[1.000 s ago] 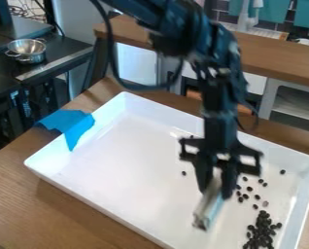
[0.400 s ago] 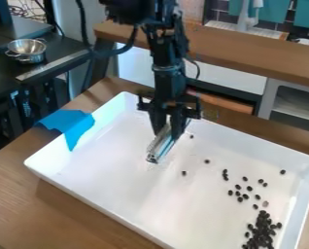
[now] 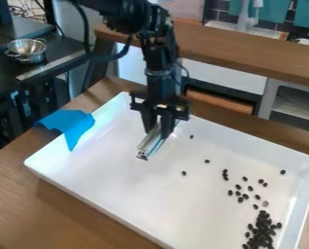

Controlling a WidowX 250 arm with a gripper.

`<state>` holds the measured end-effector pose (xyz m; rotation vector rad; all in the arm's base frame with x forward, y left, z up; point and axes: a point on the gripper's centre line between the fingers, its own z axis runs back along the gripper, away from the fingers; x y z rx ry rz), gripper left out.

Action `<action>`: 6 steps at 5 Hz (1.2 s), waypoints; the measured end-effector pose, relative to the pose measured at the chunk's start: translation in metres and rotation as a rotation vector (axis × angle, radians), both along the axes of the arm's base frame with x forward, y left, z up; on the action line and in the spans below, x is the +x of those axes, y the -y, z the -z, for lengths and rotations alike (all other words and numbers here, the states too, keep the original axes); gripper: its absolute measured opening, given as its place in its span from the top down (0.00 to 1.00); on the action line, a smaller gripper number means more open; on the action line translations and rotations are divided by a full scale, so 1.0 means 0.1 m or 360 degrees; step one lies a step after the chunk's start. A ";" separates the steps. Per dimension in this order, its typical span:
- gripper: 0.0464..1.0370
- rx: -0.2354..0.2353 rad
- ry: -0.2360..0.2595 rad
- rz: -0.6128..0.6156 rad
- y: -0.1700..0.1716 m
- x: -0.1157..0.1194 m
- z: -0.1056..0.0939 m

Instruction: Sweep into pile

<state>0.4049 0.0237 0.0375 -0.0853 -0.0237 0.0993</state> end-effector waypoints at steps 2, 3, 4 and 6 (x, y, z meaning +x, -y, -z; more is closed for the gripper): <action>0.67 0.0055 0.0023 -0.0009 -0.11 0.07 0.08; 0.67 0.0094 0.0002 -0.0041 -0.17 0.09 0.20; 0.68 0.0129 -0.0013 -0.0069 -0.20 0.14 0.29; 0.68 0.0143 -0.0061 -0.0095 -0.13 0.20 0.36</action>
